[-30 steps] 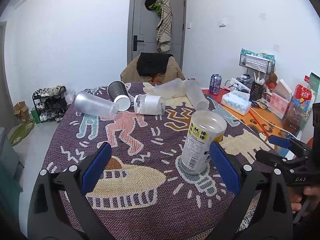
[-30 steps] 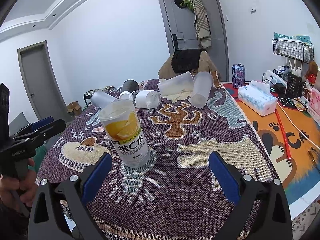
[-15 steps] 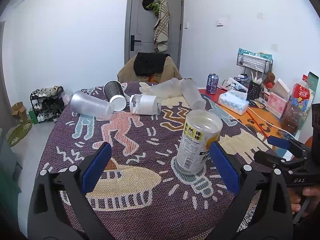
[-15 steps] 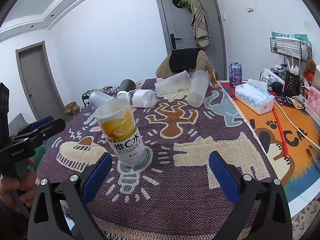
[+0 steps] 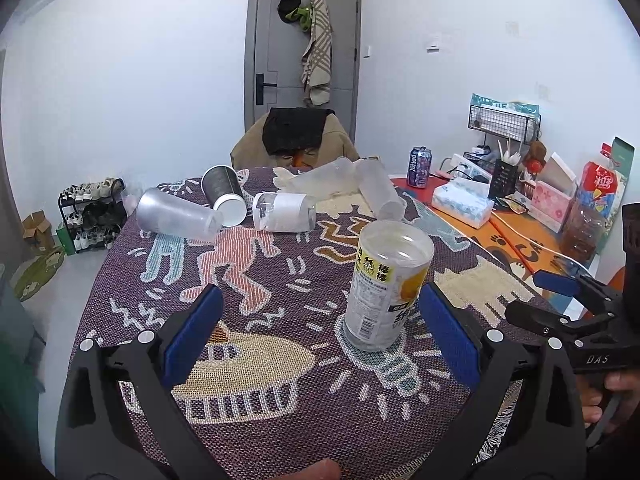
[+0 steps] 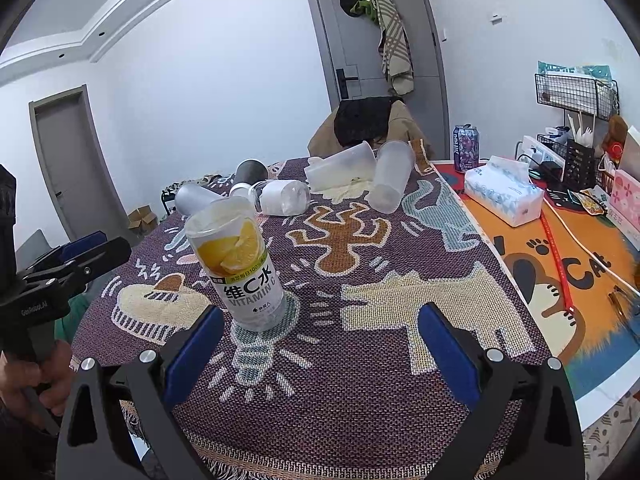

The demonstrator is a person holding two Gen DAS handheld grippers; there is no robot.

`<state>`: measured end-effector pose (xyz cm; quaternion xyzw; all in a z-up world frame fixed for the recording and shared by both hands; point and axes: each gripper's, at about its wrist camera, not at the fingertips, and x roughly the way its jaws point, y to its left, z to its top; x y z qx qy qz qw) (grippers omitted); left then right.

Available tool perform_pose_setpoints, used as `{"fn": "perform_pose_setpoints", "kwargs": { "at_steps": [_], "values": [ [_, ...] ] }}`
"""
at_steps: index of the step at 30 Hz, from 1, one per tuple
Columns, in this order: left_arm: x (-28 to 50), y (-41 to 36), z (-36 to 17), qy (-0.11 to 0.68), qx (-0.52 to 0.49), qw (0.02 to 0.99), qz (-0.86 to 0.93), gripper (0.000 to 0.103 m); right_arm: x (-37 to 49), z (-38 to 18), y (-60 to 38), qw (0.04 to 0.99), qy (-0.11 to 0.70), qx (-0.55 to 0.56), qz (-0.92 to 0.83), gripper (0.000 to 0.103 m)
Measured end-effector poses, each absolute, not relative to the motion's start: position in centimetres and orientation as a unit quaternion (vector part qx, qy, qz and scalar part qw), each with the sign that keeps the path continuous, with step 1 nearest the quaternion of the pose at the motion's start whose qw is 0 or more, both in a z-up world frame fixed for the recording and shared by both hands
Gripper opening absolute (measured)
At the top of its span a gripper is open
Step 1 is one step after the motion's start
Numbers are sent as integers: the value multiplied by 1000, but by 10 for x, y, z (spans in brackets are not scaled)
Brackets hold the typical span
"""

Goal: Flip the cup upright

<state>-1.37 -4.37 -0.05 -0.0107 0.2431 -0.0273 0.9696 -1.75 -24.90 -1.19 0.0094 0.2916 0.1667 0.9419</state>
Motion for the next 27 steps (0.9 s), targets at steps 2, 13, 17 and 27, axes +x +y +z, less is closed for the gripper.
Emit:
{"fn": "perform_pose_setpoints", "kwargs": {
  "at_steps": [2, 13, 17, 27],
  "values": [
    [-14, -45, 0, 244, -5, 970, -22, 97, -17, -12, -249, 942, 292, 9, 167, 95],
    [-15, -38, 1, 244, -13, 970, -14, 97, -14, -12, -247, 942, 290, 8, 168, 95],
    [-16, -38, 1, 242, -13, 970, -15, 97, -14, -12, -245, 942, 291, 8, 168, 95],
    [-15, -39, 0, 241, -13, 970, -17, 97, -12, -14, -246, 942, 294, 9, 164, 95]
  ]
}}
